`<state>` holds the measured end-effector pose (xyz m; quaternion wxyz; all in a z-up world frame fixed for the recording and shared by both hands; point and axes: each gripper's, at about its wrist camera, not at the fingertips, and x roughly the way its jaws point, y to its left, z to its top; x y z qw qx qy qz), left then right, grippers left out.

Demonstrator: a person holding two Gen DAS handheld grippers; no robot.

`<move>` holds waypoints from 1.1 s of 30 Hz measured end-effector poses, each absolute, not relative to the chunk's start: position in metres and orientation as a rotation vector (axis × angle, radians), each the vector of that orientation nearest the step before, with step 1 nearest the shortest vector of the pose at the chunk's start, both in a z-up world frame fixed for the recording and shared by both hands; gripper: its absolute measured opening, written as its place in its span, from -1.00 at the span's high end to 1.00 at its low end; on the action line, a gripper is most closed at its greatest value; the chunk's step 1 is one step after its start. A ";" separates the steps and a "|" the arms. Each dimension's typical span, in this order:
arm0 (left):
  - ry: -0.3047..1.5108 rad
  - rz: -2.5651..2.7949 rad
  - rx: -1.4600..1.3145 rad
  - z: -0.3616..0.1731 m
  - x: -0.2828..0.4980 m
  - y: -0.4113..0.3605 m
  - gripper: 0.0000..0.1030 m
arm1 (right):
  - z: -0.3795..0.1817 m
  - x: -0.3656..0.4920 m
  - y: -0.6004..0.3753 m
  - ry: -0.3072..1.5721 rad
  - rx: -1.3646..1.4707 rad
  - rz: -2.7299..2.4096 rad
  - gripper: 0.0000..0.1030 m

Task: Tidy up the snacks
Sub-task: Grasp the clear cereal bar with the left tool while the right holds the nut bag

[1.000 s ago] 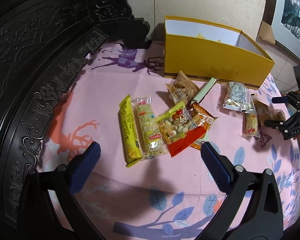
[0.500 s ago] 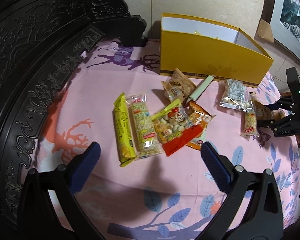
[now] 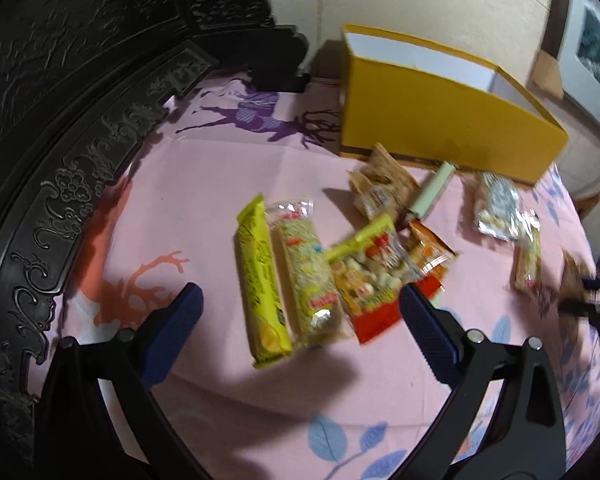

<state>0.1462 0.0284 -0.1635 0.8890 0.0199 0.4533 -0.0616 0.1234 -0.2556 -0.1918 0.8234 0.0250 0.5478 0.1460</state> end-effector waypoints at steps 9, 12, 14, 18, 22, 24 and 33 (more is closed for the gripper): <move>1.000 -0.179 -0.013 -0.181 0.175 0.020 -0.47 | -0.175 0.114 -0.231 1.116 0.177 0.319 0.16; 1.021 -0.201 -0.004 -0.190 0.181 0.010 -0.40 | -0.177 0.117 -0.226 1.120 0.192 0.325 0.16; 1.041 -0.207 -0.008 -0.198 0.187 0.005 -0.35 | -0.178 0.119 -0.223 1.119 0.216 0.326 0.16; 1.034 -0.204 -0.010 -0.204 0.193 0.002 -0.35 | -0.181 0.123 -0.221 1.125 0.228 0.310 0.16; 1.040 -0.211 -0.050 -0.206 0.195 0.009 -0.35 | -0.183 0.125 -0.219 1.129 0.249 0.313 0.16; 1.047 -0.203 -0.084 -0.207 0.195 0.015 -0.35 | -0.182 0.125 -0.216 1.129 0.254 0.322 0.16; 1.035 -0.174 -0.102 -0.203 0.185 0.032 -0.23 | -0.183 0.124 -0.207 1.139 0.244 0.348 0.15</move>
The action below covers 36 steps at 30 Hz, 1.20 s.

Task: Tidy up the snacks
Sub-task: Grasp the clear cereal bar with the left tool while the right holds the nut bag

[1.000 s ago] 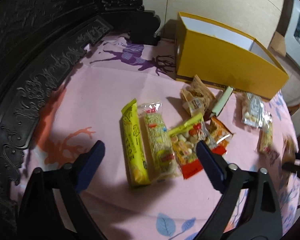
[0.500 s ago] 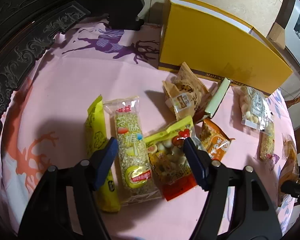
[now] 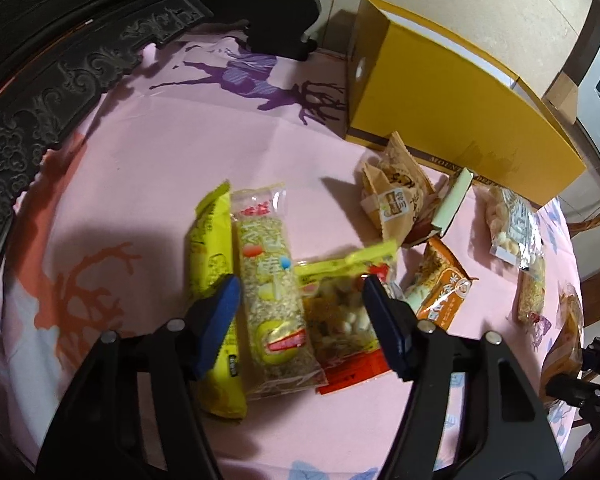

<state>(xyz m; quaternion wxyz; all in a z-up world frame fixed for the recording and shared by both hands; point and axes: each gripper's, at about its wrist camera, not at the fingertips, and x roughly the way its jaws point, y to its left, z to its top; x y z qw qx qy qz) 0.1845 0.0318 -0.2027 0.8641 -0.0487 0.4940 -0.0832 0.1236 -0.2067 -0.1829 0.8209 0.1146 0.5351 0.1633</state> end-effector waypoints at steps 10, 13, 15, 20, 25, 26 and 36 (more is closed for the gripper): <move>1.053 -0.137 -0.094 -0.210 0.189 0.037 0.05 | -0.179 0.124 -0.202 1.134 0.233 0.353 0.14; 1.074 -0.120 -0.061 -0.211 0.190 0.032 0.06 | -0.177 0.123 -0.203 1.130 0.237 0.352 0.14; 1.099 -0.128 -0.085 -0.211 0.189 0.029 0.08 | -0.177 0.123 -0.203 1.128 0.236 0.352 0.14; 1.116 -0.139 -0.185 -0.217 0.195 0.033 0.00 | -0.175 0.125 -0.200 1.123 0.237 0.353 0.14; 1.115 -0.140 -0.169 -0.215 0.190 0.029 0.14 | -0.170 0.124 -0.199 1.115 0.224 0.351 0.14; 1.115 -0.138 -0.182 -0.215 0.187 0.032 0.16 | -0.169 0.124 -0.199 1.113 0.222 0.349 0.14; 1.133 -0.106 -0.229 -0.217 0.184 0.057 0.33 | -0.169 0.124 -0.199 1.117 0.216 0.345 0.14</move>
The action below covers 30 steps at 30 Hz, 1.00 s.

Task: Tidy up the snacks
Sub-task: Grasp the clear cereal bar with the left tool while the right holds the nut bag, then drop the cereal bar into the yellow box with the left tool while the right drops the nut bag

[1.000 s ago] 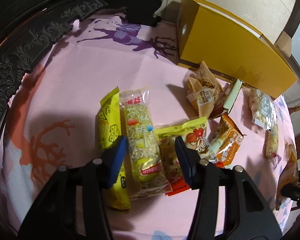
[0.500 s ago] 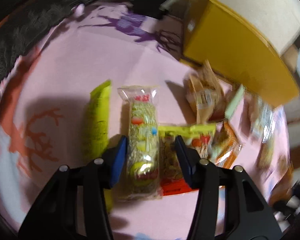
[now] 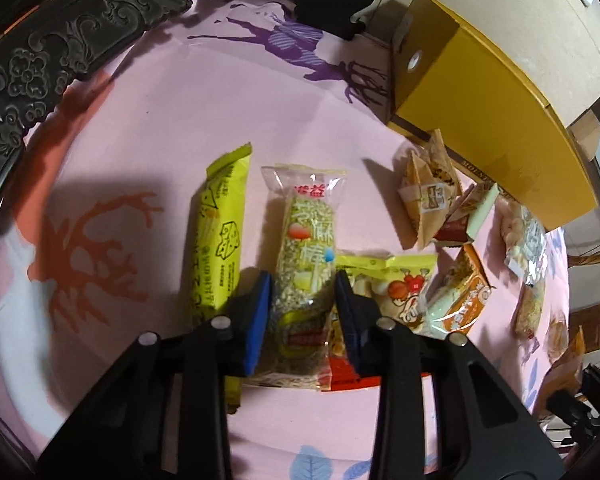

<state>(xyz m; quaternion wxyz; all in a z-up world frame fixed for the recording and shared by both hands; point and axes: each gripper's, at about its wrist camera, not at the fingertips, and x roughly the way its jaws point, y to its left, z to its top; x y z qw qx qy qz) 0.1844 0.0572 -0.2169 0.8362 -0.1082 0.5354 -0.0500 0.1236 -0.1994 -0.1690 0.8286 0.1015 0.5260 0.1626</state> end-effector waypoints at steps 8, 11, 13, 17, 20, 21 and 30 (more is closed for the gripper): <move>1.129 -0.068 -0.126 -0.214 0.185 0.041 0.42 | -0.167 0.124 -0.192 1.109 0.190 0.350 0.14; 1.114 -0.048 -0.100 -0.206 0.181 0.037 0.42 | -0.162 0.123 -0.193 1.091 0.185 0.345 0.14; 1.102 -0.051 -0.086 -0.198 0.179 0.034 0.42 | -0.157 0.124 -0.195 1.080 0.182 0.336 0.14; 1.059 -0.066 -0.063 -0.171 0.175 0.026 0.42 | -0.149 0.126 -0.200 1.054 0.180 0.318 0.14; 1.015 -0.093 -0.064 -0.144 0.176 0.018 0.42 | -0.140 0.129 -0.206 1.026 0.177 0.297 0.14; 1.000 -0.106 -0.070 -0.136 0.178 0.015 0.42 | -0.136 0.132 -0.209 1.014 0.177 0.289 0.14; 0.823 -0.302 -0.066 -0.052 0.263 -0.062 0.42 | -0.081 0.224 -0.271 0.833 0.224 0.138 0.14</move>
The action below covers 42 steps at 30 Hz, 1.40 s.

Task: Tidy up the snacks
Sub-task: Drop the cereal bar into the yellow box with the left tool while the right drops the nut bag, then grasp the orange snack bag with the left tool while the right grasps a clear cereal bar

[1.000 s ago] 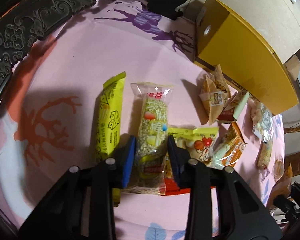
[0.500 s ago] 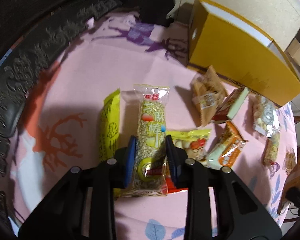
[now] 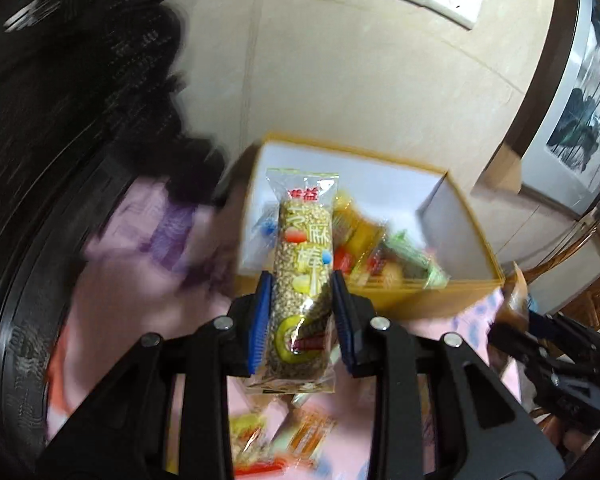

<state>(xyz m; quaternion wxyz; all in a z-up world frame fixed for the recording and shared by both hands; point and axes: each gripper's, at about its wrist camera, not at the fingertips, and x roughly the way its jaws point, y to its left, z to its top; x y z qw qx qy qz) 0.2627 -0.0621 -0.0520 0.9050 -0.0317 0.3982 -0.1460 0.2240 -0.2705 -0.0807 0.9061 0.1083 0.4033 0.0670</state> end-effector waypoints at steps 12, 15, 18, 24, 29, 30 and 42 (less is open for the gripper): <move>0.823 -0.312 0.025 -0.060 0.335 -0.112 -0.68 | -0.104 0.326 -0.321 0.939 0.211 -0.027 -0.48; 0.792 -0.286 -0.003 -0.056 0.303 -0.090 -0.78 | -0.101 0.286 -0.323 0.914 0.271 -0.014 -0.51; 0.800 -0.267 -0.036 -0.072 0.267 -0.066 -0.79 | -0.116 0.235 -0.315 0.940 0.349 -0.023 -0.59; 0.888 -0.237 0.077 -0.134 0.201 -0.048 -0.79 | -0.168 0.163 -0.294 1.034 0.403 -0.103 -0.60; 0.936 -0.303 0.167 -0.173 0.165 -0.048 -0.79 | -0.192 0.147 -0.277 1.093 0.428 -0.139 -0.60; 0.937 -0.316 0.180 -0.177 0.159 -0.048 -0.79 | -0.195 0.146 -0.274 1.098 0.424 -0.140 -0.60; 0.956 -0.348 0.212 -0.189 0.152 -0.055 -0.79 | -0.232 0.162 -0.248 1.173 0.367 -0.135 -0.58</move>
